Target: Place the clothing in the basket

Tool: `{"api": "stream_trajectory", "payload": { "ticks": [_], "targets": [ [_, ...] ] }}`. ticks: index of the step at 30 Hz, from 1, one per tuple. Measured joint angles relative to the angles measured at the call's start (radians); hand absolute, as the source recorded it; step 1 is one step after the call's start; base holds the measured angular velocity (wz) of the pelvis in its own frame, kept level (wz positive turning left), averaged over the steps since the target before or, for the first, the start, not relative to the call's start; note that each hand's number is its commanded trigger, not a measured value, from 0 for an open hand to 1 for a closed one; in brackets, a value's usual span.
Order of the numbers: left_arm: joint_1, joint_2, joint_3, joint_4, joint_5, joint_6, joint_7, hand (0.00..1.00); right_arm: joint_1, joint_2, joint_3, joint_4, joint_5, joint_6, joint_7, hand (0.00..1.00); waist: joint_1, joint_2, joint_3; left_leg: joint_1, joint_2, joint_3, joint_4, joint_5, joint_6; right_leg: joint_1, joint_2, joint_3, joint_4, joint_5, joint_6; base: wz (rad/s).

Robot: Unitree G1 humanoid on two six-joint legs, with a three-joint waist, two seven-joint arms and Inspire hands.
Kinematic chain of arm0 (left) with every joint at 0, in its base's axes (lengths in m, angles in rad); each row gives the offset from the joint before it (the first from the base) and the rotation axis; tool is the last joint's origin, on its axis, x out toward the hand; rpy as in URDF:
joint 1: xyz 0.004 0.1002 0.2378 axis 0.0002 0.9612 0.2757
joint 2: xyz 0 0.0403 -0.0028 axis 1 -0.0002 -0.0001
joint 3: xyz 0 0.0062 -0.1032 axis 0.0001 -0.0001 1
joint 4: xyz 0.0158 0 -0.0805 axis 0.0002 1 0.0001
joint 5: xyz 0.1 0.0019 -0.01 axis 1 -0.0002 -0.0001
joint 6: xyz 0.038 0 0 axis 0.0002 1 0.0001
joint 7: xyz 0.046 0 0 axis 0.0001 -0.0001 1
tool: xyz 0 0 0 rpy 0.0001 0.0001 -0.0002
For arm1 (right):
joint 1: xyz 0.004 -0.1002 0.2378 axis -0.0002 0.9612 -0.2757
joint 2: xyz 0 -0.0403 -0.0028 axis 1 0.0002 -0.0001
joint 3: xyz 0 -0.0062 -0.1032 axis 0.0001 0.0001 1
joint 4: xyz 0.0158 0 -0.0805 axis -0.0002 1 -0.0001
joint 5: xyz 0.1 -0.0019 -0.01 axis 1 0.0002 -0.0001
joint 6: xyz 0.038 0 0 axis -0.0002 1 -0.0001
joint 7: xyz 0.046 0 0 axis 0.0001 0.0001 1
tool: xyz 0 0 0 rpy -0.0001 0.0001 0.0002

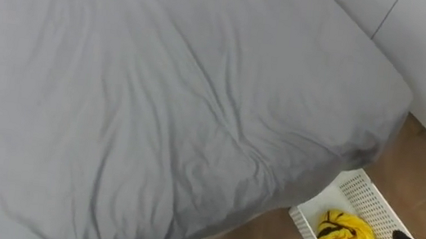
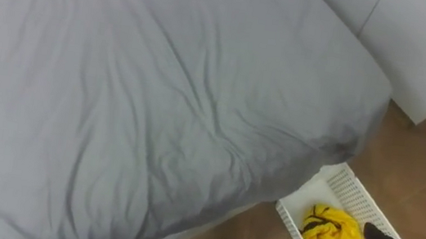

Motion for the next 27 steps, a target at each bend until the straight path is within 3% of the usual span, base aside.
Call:
{"api": "stream_trajectory", "payload": {
  "ticks": [4, 5, 9, 14, 16, 19, 27],
  "targets": [
    [0.044, 0.001, 0.041, -0.047, 0.005, -0.004, -0.001, 0.00, 0.068, 0.033, 0.021, -0.003, 0.023, 0.000, 0.025, 0.00, 0.001, -0.035, -0.0083, 0.074, 0.005, -0.047, -0.013, -0.006, -0.009, 0.115, 0.003, -0.042, -0.060, 0.002, -0.003, 0.28],
    [0.056, 0.001, 0.049, -0.051, 0.007, -0.009, -0.001, 0.00, 0.088, 0.043, 0.021, -0.003, 0.029, 0.001, 0.034, 0.00, 0.008, -0.048, -0.0145, 0.095, 0.005, -0.058, -0.021, -0.007, -0.011, 0.144, 0.005, -0.048, -0.078, 0.002, -0.003, 0.27],
    [0.063, -0.003, 0.058, -0.061, 0.010, -0.010, 0.007, 0.00, 0.129, 0.060, 0.068, 0.038, 0.031, 0.005, 0.097, 0.00, 0.025, -0.071, -0.0237, 0.146, 0.004, -0.107, -0.028, -0.011, -0.017, 0.232, 0.004, -0.093, -0.136, 0.007, -0.004, 0.33],
    [0.066, -0.025, 0.088, -0.065, 0.012, -0.017, 0.024, 0.00, 0.137, 0.118, 0.093, 0.143, 0.023, 0.009, 0.169, 0.00, 0.051, -0.098, -0.0170, 0.206, -0.007, -0.155, -0.044, -0.014, -0.023, 0.331, 0.002, -0.140, -0.186, 0.009, -0.005, 0.30],
    [0.065, -0.038, 0.089, -0.065, 0.011, -0.019, 0.031, 0.00, 0.150, 0.147, 0.141, 0.169, 0.015, 0.041, 0.194, 0.00, 0.062, -0.104, -0.0164, 0.223, -0.009, -0.171, -0.045, -0.018, -0.025, 0.354, -0.001, -0.160, -0.187, 0.004, -0.006, 0.30],
    [0.047, -0.049, 0.092, -0.053, 0.012, -0.021, 0.036, 0.00, 0.150, 0.182, 0.187, 0.213, -0.019, 0.052, 0.232, 0.00, 0.080, -0.108, -0.0161, 0.225, -0.012, -0.192, -0.045, -0.019, -0.025, 0.380, -0.003, -0.174, -0.203, 0.003, -0.005, 0.18],
    [0.025, -0.073, 0.110, -0.053, 0.073, -0.033, 0.021, 0.00, 0.145, 0.199, 0.296, 0.241, -0.061, 0.093, 0.277, 0.00, 0.125, -0.113, -0.0148, 0.224, -0.030, -0.242, -0.041, -0.019, -0.023, 0.411, -0.017, -0.223, -0.215, -0.010, 0.004, 0.20]
  ]
}}
